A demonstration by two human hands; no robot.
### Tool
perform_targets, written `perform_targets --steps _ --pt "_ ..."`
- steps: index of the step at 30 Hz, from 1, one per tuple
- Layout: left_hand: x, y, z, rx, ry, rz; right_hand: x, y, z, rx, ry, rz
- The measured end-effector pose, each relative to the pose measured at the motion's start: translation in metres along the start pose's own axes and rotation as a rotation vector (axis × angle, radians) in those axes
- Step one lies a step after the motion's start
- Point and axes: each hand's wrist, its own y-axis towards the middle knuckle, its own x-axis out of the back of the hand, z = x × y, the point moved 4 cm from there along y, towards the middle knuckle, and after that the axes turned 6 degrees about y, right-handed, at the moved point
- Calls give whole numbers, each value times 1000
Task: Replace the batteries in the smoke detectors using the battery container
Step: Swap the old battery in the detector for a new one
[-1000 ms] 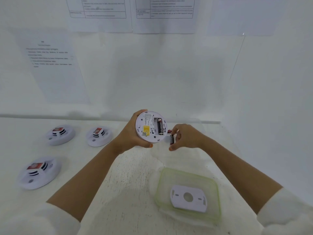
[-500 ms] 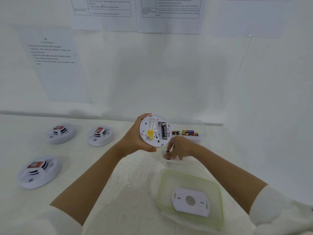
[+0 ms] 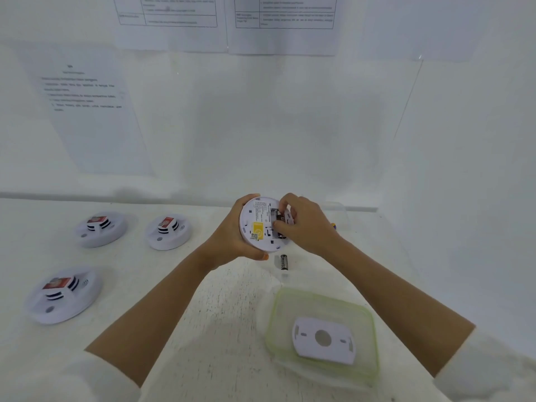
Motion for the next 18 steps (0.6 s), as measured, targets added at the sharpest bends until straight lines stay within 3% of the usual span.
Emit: perform_targets --steps 18 --pt "-2 -2 3 -6 49 2 -9 5 -6 -103 68 -34"
